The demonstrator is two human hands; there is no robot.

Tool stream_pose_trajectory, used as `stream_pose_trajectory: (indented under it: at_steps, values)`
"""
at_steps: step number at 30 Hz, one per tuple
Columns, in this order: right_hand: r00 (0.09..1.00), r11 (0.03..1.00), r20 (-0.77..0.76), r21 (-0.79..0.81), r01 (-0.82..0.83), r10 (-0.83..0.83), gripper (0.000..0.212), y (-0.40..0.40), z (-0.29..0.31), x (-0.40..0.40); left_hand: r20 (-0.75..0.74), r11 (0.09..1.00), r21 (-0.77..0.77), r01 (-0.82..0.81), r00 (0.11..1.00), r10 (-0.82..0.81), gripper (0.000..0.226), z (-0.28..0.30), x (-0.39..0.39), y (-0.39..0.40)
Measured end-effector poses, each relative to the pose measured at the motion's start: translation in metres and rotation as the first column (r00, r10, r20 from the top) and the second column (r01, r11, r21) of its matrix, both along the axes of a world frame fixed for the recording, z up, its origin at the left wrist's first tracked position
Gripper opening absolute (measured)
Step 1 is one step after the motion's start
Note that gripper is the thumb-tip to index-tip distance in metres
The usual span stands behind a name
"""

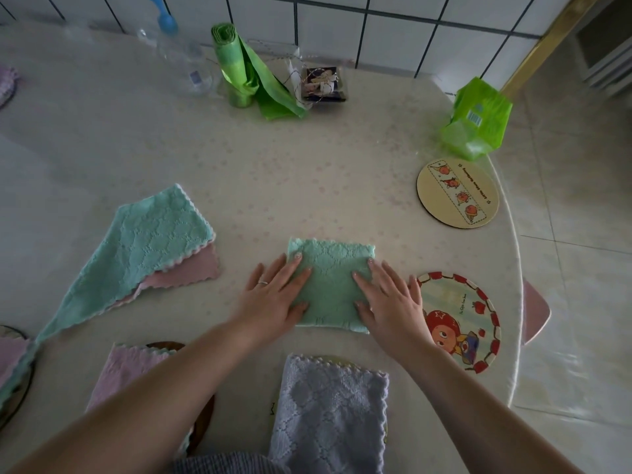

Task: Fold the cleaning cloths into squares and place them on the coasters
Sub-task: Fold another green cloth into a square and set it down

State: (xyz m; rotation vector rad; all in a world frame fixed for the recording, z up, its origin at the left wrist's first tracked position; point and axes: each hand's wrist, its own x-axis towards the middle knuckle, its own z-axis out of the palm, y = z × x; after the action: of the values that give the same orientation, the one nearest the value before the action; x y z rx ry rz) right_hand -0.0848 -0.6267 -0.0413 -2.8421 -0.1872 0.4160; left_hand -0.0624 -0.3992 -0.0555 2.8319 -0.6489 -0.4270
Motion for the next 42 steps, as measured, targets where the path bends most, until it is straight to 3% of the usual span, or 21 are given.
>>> stream_pose_trajectory:
  at_steps: [3,8,10,12,15,16,18,20,26,28,38,42]
  values:
    - [0.994,0.991,-0.008,0.068,0.112,-0.112,0.056,-0.006,0.006,-0.005,-0.089,0.996,-0.009,-0.085,0.993,0.084,0.065,0.006,0.003,0.004]
    - [0.953,0.895,-0.127,0.328,0.304,-0.277,0.059,0.014,0.016,-0.015,-0.063,0.914,-0.194,-0.355,0.935,0.350,0.050,0.019,-0.001,-0.001]
    - [0.876,0.746,-0.264,0.461,0.482,-0.403,0.060,0.025,0.018,-0.013,-0.148,0.847,-0.330,-0.417,0.909,0.389,0.042,0.021,-0.001,-0.005]
    - [0.763,0.532,-0.433,0.547,0.646,-0.480,0.056,0.032,0.018,-0.008,-0.275,0.757,-0.411,-0.508,0.861,0.429,0.036,0.028,0.000,-0.008]
    - [0.614,0.157,-0.679,0.609,0.777,-0.403,0.044,0.034,0.025,-0.009,-0.411,0.625,-0.474,-0.620,0.784,0.466,0.035,0.036,0.000,-0.011]
    - [0.617,0.103,-0.691,0.631,0.769,-0.378,0.042,0.031,0.029,-0.012,-0.440,0.588,-0.489,-0.644,0.764,0.472,0.036,0.037,-0.001,-0.013]
    - [0.647,0.100,-0.649,0.671,0.735,-0.400,0.039,0.017,0.035,-0.020,-0.498,0.529,-0.514,-0.676,0.737,0.458,0.041,0.042,-0.005,-0.021]
    - [0.672,0.184,-0.560,0.686,0.704,-0.485,0.038,-0.006,0.036,-0.031,-0.561,0.490,-0.545,-0.681,0.730,0.391,0.045,0.047,-0.010,-0.037]
    - [0.640,0.311,-0.305,0.678,0.665,-0.705,0.048,-0.083,0.032,-0.069,-0.627,0.621,-0.602,-0.502,0.779,0.023,0.039,0.053,-0.029,-0.108]
    - [0.613,0.314,-0.267,0.670,0.673,-0.744,0.051,-0.101,0.026,-0.079,-0.622,0.640,-0.618,-0.457,0.782,-0.042,0.041,0.053,-0.034,-0.128]
    - [0.632,0.457,-0.196,0.538,0.708,-0.749,0.055,-0.124,0.007,-0.084,-0.604,0.685,-0.604,-0.407,0.794,-0.061,0.047,0.044,-0.029,-0.151]
    - [0.687,0.537,-0.177,0.498,0.680,-0.705,0.058,-0.121,0.009,-0.087,-0.543,0.748,-0.591,-0.302,0.835,-0.092,0.048,0.042,-0.032,-0.145]
